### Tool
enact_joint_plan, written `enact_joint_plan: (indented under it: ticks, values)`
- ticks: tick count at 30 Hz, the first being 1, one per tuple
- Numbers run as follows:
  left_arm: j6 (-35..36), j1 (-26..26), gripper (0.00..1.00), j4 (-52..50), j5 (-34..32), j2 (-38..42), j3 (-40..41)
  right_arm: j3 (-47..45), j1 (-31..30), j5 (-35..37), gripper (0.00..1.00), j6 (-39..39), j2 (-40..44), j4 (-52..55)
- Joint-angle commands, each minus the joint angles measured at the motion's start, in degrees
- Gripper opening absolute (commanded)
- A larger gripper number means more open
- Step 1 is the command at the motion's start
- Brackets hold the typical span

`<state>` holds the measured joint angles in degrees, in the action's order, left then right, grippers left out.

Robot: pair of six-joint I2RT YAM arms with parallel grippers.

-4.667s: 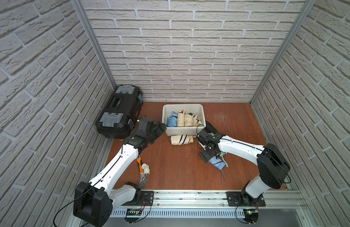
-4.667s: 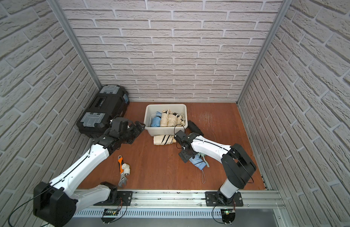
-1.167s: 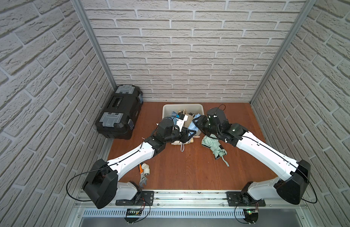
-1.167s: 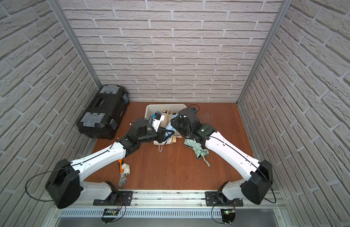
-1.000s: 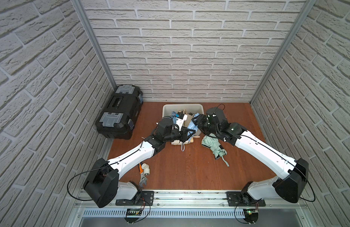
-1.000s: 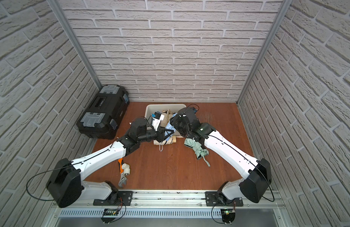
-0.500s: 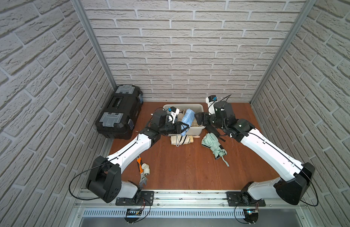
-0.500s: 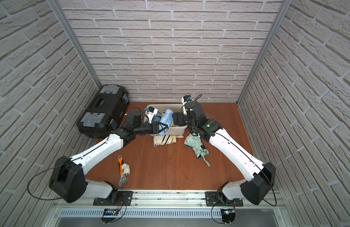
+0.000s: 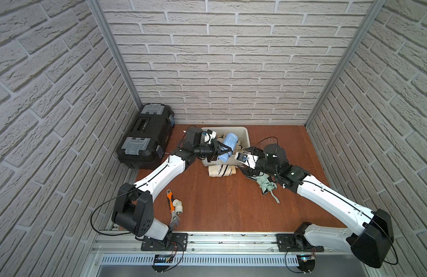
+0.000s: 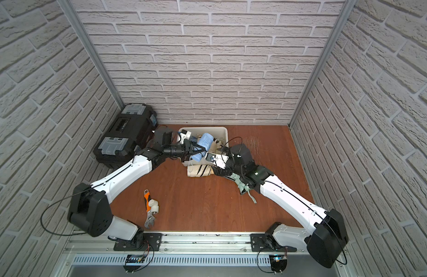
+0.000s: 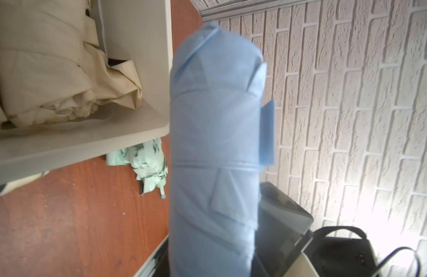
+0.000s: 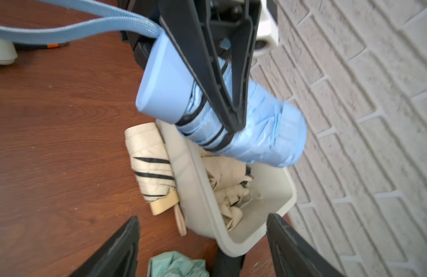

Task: Put the umbrella into the storage box
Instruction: Pick up the umbrella from the center of the board.

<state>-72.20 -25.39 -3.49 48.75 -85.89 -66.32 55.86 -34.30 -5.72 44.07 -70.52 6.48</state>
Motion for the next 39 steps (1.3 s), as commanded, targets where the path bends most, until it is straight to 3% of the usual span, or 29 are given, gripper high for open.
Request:
enact_joint_plan:
  ticks: [1, 8, 14, 26, 30, 34, 37, 39]
  values:
    - [-7.13, 0.43, 0.22, 3.43, 4.06, 0.17, -2.04, 1.78, -0.32, 2.21, 0.84, 9.79, -2.77, -11.84]
    - [-17.86, 0.37, 0.22, 13.19, 4.77, 1.73, -0.40, 5.89, -0.31, 1.65, 0.83, 17.47, -9.37, -15.89]
    - [-21.18, 0.51, 0.22, 14.32, 4.86, 3.56, 0.03, 7.61, -0.32, 2.62, 0.78, 21.32, -12.48, -20.44]
    - [-30.34, 0.53, 0.23, 23.25, 4.17, 3.88, 1.46, 6.38, -0.30, 1.96, 0.44, 22.10, -14.11, -28.07]
    - [-30.34, 0.54, 0.38, 23.44, 2.35, 5.55, 1.86, 6.44, -0.35, 1.59, 0.36, 22.37, -14.07, -28.18]
    - [-28.56, 0.66, 0.73, 23.59, -0.68, 7.04, 2.33, 6.63, -0.57, 1.25, 0.29, 22.14, -13.77, -27.41]
    - [-27.29, 1.02, 0.95, 25.97, -4.72, 8.52, 3.57, 6.48, -0.60, 1.95, 0.26, 17.67, -13.12, -27.52]
    - [-24.87, 1.35, 0.98, 25.73, -9.03, 10.17, 4.63, 5.31, -1.05, 2.01, 0.25, 13.95, -11.94, -26.67]
